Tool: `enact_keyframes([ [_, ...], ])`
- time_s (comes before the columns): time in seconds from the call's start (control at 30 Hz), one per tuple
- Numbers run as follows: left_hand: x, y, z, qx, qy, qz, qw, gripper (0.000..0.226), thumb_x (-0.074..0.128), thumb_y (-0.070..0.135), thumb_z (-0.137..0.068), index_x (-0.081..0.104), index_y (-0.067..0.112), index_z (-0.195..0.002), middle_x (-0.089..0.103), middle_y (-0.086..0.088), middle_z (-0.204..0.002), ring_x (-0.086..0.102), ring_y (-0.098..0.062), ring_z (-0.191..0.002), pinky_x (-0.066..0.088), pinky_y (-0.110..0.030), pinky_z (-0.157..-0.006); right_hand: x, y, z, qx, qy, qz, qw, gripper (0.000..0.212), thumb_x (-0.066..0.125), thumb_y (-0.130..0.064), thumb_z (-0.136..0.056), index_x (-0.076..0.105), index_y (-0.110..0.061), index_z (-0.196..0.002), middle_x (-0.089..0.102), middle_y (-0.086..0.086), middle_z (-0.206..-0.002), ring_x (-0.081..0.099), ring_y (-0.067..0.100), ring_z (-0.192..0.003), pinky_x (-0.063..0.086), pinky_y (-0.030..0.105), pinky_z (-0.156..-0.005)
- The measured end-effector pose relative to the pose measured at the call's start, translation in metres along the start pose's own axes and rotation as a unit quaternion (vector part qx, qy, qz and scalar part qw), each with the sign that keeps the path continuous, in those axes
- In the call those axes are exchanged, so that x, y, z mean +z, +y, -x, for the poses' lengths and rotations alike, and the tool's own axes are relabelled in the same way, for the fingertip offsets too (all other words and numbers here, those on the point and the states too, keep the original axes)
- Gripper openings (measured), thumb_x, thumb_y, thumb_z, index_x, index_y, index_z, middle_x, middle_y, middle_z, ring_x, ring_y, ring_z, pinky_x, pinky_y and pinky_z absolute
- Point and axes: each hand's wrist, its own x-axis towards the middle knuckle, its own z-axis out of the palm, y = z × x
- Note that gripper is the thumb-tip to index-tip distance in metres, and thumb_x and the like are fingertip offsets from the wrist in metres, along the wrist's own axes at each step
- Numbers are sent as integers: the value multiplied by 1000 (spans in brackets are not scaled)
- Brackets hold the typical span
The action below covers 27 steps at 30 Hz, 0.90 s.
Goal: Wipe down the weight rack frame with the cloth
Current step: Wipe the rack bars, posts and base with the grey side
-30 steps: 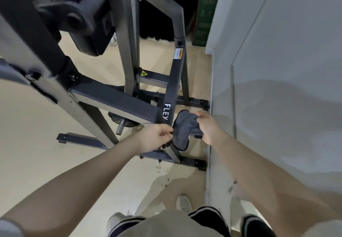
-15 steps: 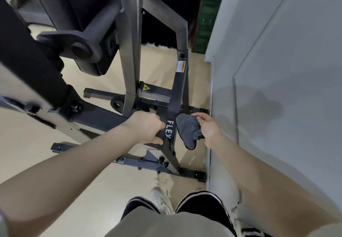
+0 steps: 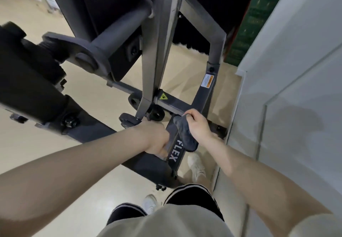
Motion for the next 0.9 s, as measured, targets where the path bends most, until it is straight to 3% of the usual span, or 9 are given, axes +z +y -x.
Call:
enact_keyframes([
  [0.07,-1,-8,-6,-19,-41,48,998,40,48,45,-94,63,9,-83,50,-5,-72,44,-23,-68,33,-29,-59,4,4,-18,-144,-98,145,974,22,38,-11,-98,59,-10,-102,59,3,-106,53,21,-102,41,32,-89],
  [0.17,7,-8,-14,-45,-99,138,984,51,51,58,-87,51,13,-63,52,-2,-69,52,-25,-71,43,-33,-65,11,17,-34,-306,-304,338,837,27,39,-14,-98,58,-10,-117,53,7,-124,50,25,-111,42,37,-92],
  [0.33,13,12,-12,-103,-120,162,974,52,45,63,-87,58,13,-78,55,-4,-74,59,-29,-87,45,-37,-72,31,62,-31,-372,-398,495,677,40,34,-28,-100,43,-13,-136,30,7,-147,28,32,-134,20,43,-112],
  [0.43,21,28,-10,-130,-69,138,979,50,39,52,-95,64,9,-101,63,-10,-100,59,-32,-92,48,-38,-79,38,77,-12,-348,-405,507,677,49,28,-32,-98,30,-17,-145,15,-2,-157,7,23,-144,-4,39,-117],
  [0.53,26,34,-9,-139,-21,141,980,43,37,41,-98,63,7,-102,64,-13,-101,59,-33,-92,49,-41,-84,43,83,-2,-412,-432,449,665,56,27,-32,-83,49,-19,-133,47,-5,-140,42,21,-131,12,38,-117],
  [0.6,28,31,-7,-133,-4,146,980,43,36,41,-98,64,8,-102,63,-12,-98,59,-34,-91,50,-42,-83,34,86,-17,-438,-417,444,661,51,39,-20,-89,39,-24,-140,34,-10,-149,31,15,-135,4,34,-117],
  [0.7,29,30,-4,-133,6,142,981,45,34,42,-98,65,10,-99,63,-9,-94,59,-32,-87,51,-40,-81,18,94,-48,-342,-279,475,761,45,35,-21,-100,33,-29,-144,20,-10,-155,14,20,-143,-6,32,-116],
  [0.8,27,31,-3,-132,13,132,982,44,34,43,-98,64,11,-96,58,-7,-87,55,-29,-81,50,-36,-77,22,94,-39,-258,-190,489,811,41,30,-27,-100,41,-25,-140,25,-5,-154,14,26,-143,3,40,-118],
  [0.9,23,32,-2,-138,11,140,980,37,35,41,-98,51,13,-81,46,-4,-80,48,-27,-76,47,-34,-74,32,108,-6,-285,-298,514,752,44,33,-36,-87,65,-26,-115,53,-2,-136,40,30,-128,30,46,-109],
])
